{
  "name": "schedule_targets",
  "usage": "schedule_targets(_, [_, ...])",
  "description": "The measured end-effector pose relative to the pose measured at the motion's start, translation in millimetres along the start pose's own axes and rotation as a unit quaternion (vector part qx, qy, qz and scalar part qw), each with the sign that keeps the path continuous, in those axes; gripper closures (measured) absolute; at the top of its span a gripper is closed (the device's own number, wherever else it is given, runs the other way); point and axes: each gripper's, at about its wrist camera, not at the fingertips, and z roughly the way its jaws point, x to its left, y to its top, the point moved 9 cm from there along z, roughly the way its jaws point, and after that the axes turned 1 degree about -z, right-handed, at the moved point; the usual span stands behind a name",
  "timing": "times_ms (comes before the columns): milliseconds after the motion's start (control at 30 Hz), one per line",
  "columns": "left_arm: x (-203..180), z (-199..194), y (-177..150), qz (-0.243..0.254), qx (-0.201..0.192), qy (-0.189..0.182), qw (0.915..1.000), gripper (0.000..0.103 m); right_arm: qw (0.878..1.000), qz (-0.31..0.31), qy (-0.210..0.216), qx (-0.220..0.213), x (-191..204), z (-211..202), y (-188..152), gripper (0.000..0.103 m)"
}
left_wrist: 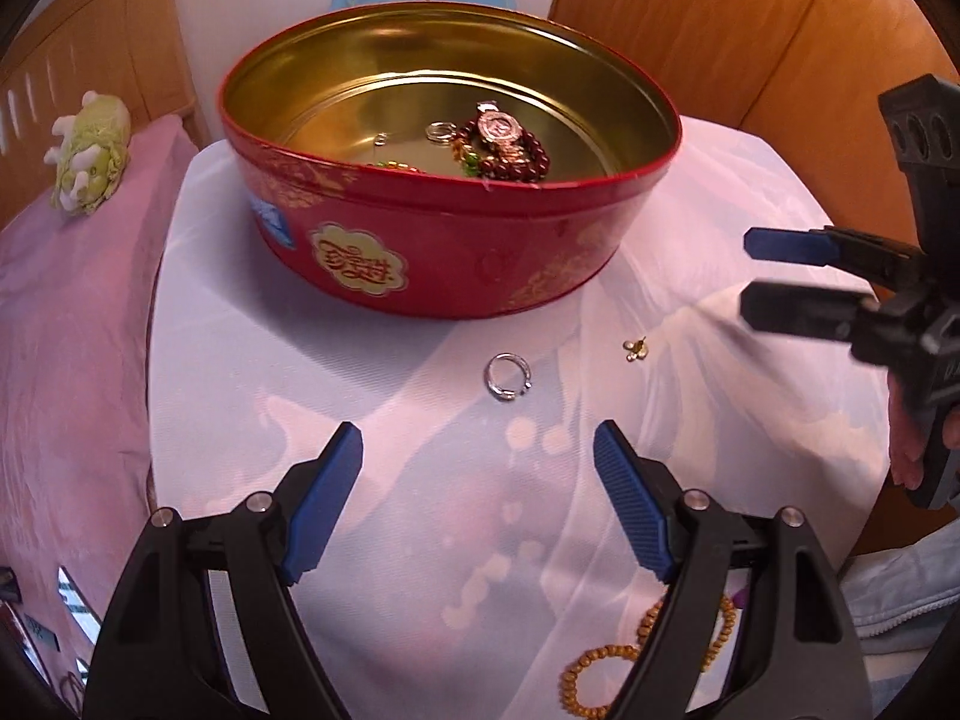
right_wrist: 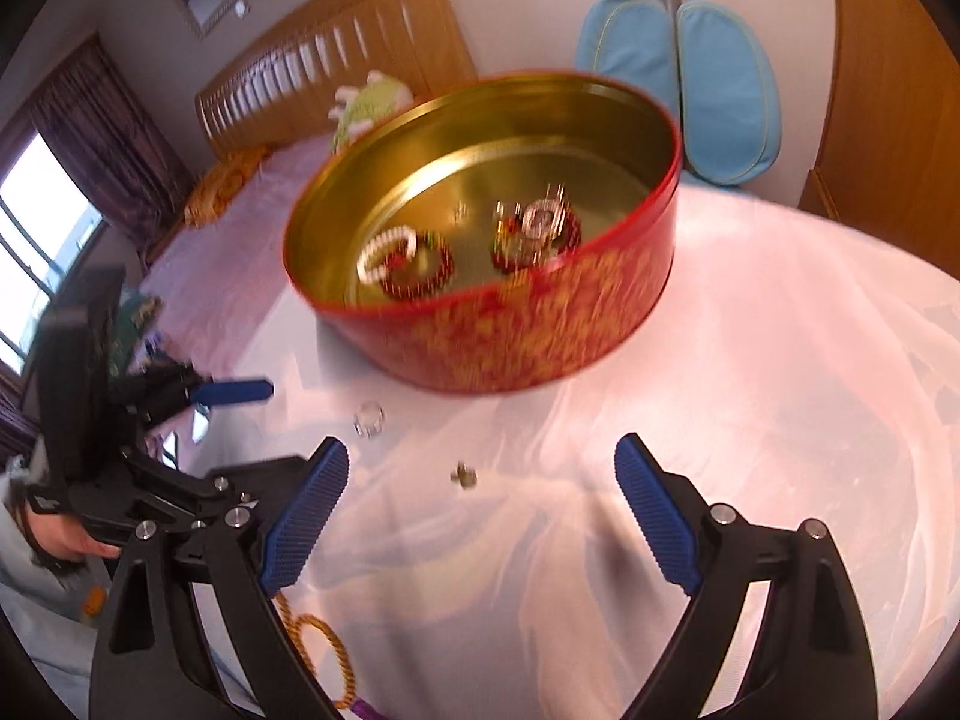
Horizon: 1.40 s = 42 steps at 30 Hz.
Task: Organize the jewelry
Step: 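Grasp the silver ring with the left tool while the right tool grasps the gold earring, then carry the ring and gold earring over the tin and lower them inside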
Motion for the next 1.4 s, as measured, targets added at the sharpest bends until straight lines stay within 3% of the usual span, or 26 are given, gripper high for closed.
schedule_targets(167, [-10,17,3,0.041,-0.013,0.003,0.999,0.025,0.999,-0.031,-0.016,0.015,7,20,-21,0.012])
schedule_targets(333, [-7,29,6,0.05,-0.02,0.013,0.9985,0.025,0.997,-0.07,-0.035,0.019,13,36,-31,0.012])
schedule_targets(567, [-8,32,13,0.077,-0.037,0.029,0.9959,0.026,0.992,-0.115,-0.051,0.01,17,49,-31,0.031])
schedule_targets(600, [-8,32,12,0.083,-0.042,0.035,0.995,0.032,0.991,-0.12,-0.053,0.006,16,49,-28,0.039])
schedule_targets(633, [-10,30,13,0.088,-0.048,0.031,0.9945,0.038,0.99,-0.126,-0.057,0.002,16,48,-27,0.056])
schedule_targets(667, [-12,29,14,0.092,-0.054,0.03,0.9938,0.054,0.989,-0.136,-0.064,-0.002,17,48,-27,0.066])
schedule_targets(700, [-13,31,18,0.094,-0.055,0.028,0.9936,0.073,0.987,-0.144,-0.067,-0.006,20,48,-27,0.084])
schedule_targets(733, [-15,30,18,0.097,-0.054,0.024,0.9936,0.083,0.987,-0.15,-0.059,-0.005,24,49,-28,0.089])
schedule_targets(1033, [-1,18,23,0.022,-0.053,-0.018,0.9982,0.083,0.991,-0.126,-0.045,-0.006,24,42,-23,0.089])
schedule_targets(1400, [3,-40,33,-0.002,-0.096,-0.006,0.9954,0.083,0.992,-0.089,0.0,-0.085,27,-24,19,0.089])
